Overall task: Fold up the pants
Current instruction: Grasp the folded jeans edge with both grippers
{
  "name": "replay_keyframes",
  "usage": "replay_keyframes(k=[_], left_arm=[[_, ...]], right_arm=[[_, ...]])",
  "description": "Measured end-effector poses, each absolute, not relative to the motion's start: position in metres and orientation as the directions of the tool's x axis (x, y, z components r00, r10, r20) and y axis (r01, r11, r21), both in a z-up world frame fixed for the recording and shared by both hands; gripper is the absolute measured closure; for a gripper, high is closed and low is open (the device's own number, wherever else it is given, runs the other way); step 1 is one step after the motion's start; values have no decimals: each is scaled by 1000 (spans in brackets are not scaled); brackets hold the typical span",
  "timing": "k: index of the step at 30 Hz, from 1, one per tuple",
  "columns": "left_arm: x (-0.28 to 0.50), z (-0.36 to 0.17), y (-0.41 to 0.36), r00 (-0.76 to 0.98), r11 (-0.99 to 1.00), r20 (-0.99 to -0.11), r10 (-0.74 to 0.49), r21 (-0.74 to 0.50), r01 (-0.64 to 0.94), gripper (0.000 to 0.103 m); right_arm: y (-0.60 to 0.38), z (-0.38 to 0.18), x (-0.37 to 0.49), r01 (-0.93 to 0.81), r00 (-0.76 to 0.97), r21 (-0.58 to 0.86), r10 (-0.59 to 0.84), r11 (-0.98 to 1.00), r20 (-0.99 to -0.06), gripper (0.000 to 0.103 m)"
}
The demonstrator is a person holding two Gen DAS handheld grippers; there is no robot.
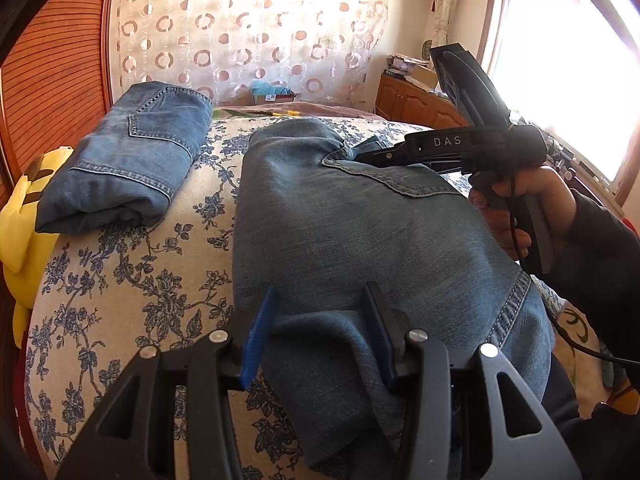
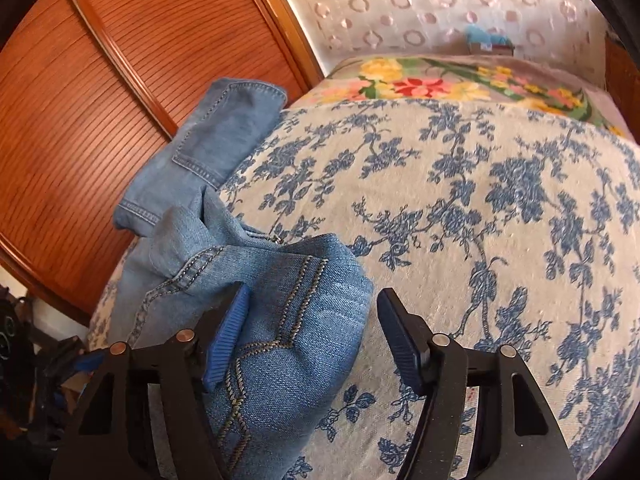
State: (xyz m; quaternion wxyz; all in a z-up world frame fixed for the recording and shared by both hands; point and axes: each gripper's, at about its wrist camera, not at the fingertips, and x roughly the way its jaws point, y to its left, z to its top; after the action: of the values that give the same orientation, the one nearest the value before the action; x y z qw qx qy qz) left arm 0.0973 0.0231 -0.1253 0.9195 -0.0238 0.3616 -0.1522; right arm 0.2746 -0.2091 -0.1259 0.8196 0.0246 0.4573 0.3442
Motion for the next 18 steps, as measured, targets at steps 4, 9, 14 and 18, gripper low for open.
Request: replay_keyframes(k=[4,9,14,18], left_arm=[[98,-126,24,694,955,-658,-291,-154,255,57],[100,-127,24,695,955,-657,-292,-156,253,56],[101,-125,25,695,956,-658,-290,-161,247,56],[95,-117,28,699,954,-650,-298,-170,249,56]], right_arm=[[-204,-125,271,-554,347,341,582,760,-735,46],[-204,-131,271,-551,328,373,605,746,-726,53],[-198,-125,263,-588,344,323,591,741,-730,77],[-212,-99,243,-594,416,285,590,753,-692,82]])
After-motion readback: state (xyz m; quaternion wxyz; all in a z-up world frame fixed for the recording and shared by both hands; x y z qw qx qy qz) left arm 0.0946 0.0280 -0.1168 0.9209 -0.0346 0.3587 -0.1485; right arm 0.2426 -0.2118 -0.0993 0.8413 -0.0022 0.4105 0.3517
